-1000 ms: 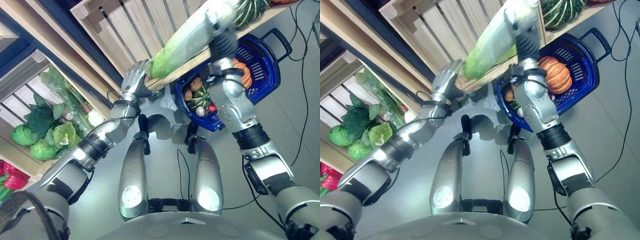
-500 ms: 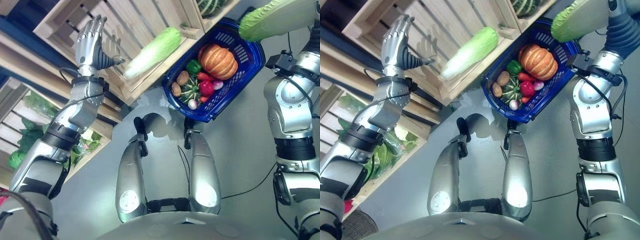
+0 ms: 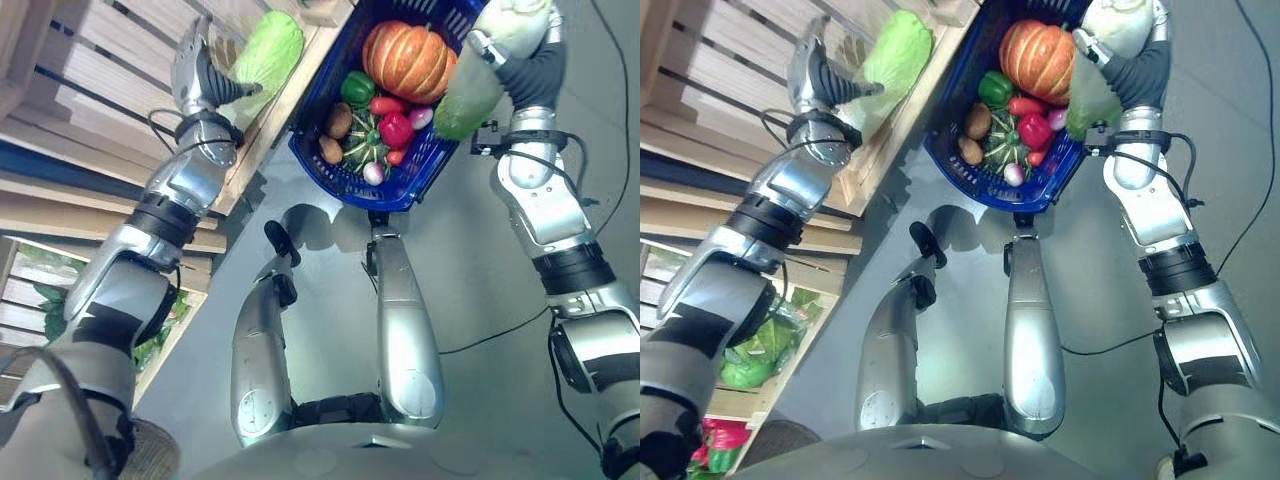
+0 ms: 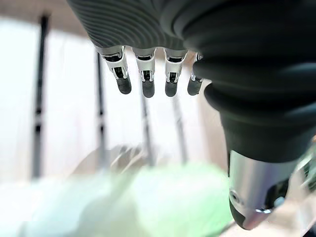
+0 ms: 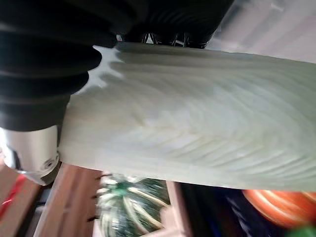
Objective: Pick up fruits and vegetables into the basket
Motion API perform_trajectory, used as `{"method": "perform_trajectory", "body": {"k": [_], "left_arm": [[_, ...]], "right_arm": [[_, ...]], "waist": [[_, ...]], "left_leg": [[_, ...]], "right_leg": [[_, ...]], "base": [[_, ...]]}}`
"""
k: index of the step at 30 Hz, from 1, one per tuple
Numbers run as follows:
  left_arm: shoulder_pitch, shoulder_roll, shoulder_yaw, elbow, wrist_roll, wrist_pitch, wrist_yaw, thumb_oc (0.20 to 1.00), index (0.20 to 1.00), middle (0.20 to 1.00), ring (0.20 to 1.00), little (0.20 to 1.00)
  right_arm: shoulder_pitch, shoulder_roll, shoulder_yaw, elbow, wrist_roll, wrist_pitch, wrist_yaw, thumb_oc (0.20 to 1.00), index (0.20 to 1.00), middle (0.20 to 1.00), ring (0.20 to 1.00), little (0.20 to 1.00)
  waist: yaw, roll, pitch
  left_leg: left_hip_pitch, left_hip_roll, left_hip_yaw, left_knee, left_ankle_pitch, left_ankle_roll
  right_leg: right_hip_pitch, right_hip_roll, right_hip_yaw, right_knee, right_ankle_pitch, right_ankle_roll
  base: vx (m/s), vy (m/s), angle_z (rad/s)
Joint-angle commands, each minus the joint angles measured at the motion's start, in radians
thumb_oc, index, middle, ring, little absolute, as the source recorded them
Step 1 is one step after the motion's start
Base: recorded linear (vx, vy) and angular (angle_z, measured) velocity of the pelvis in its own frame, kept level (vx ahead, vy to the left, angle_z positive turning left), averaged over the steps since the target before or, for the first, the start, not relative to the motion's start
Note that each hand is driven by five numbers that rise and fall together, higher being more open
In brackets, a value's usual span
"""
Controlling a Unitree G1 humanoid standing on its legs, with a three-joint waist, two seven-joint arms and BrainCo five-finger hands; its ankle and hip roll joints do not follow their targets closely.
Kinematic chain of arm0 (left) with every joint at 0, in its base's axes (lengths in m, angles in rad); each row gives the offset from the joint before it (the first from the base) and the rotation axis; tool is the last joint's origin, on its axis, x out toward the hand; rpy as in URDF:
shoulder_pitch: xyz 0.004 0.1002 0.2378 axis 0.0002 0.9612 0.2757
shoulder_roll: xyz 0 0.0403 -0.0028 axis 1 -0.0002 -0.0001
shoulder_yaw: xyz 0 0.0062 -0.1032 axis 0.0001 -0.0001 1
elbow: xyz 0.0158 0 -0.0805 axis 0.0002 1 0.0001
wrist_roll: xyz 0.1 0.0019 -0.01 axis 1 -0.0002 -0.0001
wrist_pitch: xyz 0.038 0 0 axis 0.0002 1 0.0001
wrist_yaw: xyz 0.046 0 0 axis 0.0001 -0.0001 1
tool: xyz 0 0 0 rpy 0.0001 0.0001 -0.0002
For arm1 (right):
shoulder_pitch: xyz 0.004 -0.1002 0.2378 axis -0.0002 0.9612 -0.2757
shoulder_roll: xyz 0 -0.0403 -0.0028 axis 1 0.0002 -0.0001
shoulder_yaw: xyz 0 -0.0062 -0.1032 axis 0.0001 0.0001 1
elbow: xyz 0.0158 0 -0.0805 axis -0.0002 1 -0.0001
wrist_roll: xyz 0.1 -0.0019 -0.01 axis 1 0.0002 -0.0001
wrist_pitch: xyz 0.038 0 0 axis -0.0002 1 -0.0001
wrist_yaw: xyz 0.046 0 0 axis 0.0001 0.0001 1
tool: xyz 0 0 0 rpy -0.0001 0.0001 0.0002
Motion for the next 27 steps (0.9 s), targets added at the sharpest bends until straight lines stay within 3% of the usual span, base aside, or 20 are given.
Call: {"method": "perform_trajectory", "body": {"k": [1,6,15,20,22,23,25,27], "left_arm": [[-0.034,-0.025,0.035,0.074,-0.061,-0.049,0.037,1.000,1.000,1.000,1.000,1.000],[-0.034,-0.054,0.039,0.195,-0.119,-0.053,0.030,1.000,1.000,1.000,1.000,1.000],[-0.031,-0.062,0.050,0.352,-0.183,-0.069,0.020,1.000,1.000,1.000,1.000,1.000],[-0.061,-0.054,0.039,0.407,-0.207,-0.054,0.014,1.000,1.000,1.000,1.000,1.000],[-0.078,-0.050,0.030,0.420,-0.209,-0.046,0.005,1.000,1.000,1.000,1.000,1.000],[-0.095,-0.046,0.020,0.426,-0.205,-0.035,-0.002,1.000,1.000,1.000,1.000,1.000],[-0.119,-0.041,0.008,0.429,-0.203,-0.014,-0.012,1.000,1.000,1.000,1.000,1.000],[-0.151,-0.029,-0.014,0.443,-0.200,0.000,-0.021,1.000,1.000,1.000,1.000,1.000]], "right_arm": [[-0.078,-0.012,-0.021,-0.023,0.072,-0.133,0.069,0.200,0.200,0.200,0.200,0.200],[-0.101,0.015,0.004,0.005,0.093,-0.174,0.112,0.200,0.200,0.200,0.200,0.200],[-0.185,0.049,0.060,0.173,0.145,-0.141,0.077,0.200,0.200,0.200,0.200,0.200],[-0.261,0.057,0.104,0.390,0.161,-0.073,0.027,0.200,0.200,0.200,0.200,0.200],[-0.287,0.059,0.117,0.469,0.193,0.010,0.023,0.200,0.200,0.200,0.200,0.200],[-0.307,0.058,0.131,0.531,0.201,0.103,0.012,1.000,1.000,1.000,1.000,1.000],[-0.336,0.058,0.145,0.638,0.221,0.174,0.040,1.000,1.000,1.000,1.000,1.000],[-0.364,0.064,0.161,0.715,0.208,0.182,0.044,1.000,1.000,1.000,1.000,1.000]], "waist": [[-0.038,0.076,-0.047],[-0.041,0.089,-0.047],[-0.024,0.092,-0.047],[-0.005,0.101,-0.047],[0.001,0.104,-0.047],[0.006,0.106,-0.047],[0.014,0.108,-0.047],[0.024,0.105,-0.047]], "left_leg": [[-0.045,0.013,-0.022,0.102,-0.079,-0.058],[-0.078,0.007,-0.019,0.102,-0.070,-0.069],[-0.152,0.009,-0.036,0.143,-0.068,-0.073],[-0.193,0.009,-0.048,0.168,-0.073,-0.069],[-0.207,0.008,-0.051,0.177,-0.075,-0.067],[-0.216,0.008,-0.054,0.179,-0.076,-0.066],[-0.226,0.010,-0.057,0.181,-0.075,-0.063],[-0.246,0.015,-0.064,0.190,-0.078,-0.059]], "right_leg": [[-0.002,0.043,-0.032,-0.011,-0.051,0.012],[-0.048,0.044,-0.022,0.007,-0.055,0.007],[-0.118,0.053,-0.012,0.046,-0.063,-0.001],[-0.155,0.054,-0.011,0.074,-0.070,-0.007],[-0.166,0.052,-0.011,0.079,-0.070,-0.007],[-0.173,0.052,-0.012,0.081,-0.068,-0.008],[-0.178,0.052,-0.013,0.077,-0.065,-0.010],[-0.187,0.054,-0.018,0.076,-0.063,-0.011]], "base": [[0.02,0.050,-0.11],[0.03,0.033,0.00],[0.02,0.000,0.05],[0.00,0.000,0.01],[0.00,0.000,0.00],[0.00,-0.024,0.05],[0.00,-0.049,0.08],[-0.01,-0.082,0.06]]}}
